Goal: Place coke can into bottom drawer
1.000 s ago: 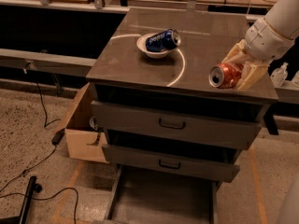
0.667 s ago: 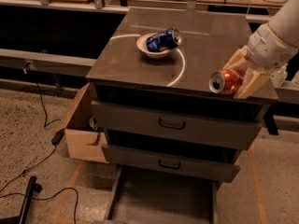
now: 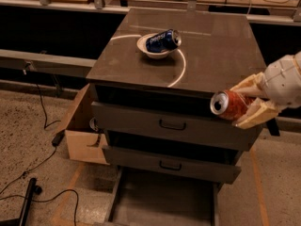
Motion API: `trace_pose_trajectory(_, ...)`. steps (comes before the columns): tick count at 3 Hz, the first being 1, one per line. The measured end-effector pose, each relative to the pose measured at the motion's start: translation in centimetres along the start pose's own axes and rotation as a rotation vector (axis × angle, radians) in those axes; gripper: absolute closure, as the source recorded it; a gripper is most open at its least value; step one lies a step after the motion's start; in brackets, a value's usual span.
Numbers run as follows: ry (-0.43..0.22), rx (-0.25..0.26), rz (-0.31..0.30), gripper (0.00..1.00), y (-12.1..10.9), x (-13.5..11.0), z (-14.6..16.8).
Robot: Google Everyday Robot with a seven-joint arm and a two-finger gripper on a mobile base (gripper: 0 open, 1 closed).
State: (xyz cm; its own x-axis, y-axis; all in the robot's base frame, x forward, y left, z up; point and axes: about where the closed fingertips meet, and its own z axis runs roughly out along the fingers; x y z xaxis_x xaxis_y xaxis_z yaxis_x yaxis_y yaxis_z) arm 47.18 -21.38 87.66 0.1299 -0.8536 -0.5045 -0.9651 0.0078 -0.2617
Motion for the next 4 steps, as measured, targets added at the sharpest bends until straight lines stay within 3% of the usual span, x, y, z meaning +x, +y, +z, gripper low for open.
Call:
trace_pose_trajectory(1,-0.037,0.026,0.022,1.00,2.9,0.5,4.5)
trace_pose_trajectory(2,0.003,0.003,0.051,1.00,5.4,2.1,11.3)
trace_pose_trajectory(3,0.025,0.027,0.067,1.00,5.9,3.2,12.6)
trace_pose_trajectory(4,0.014,0.019,0.057,1.00,5.6,2.6,11.9)
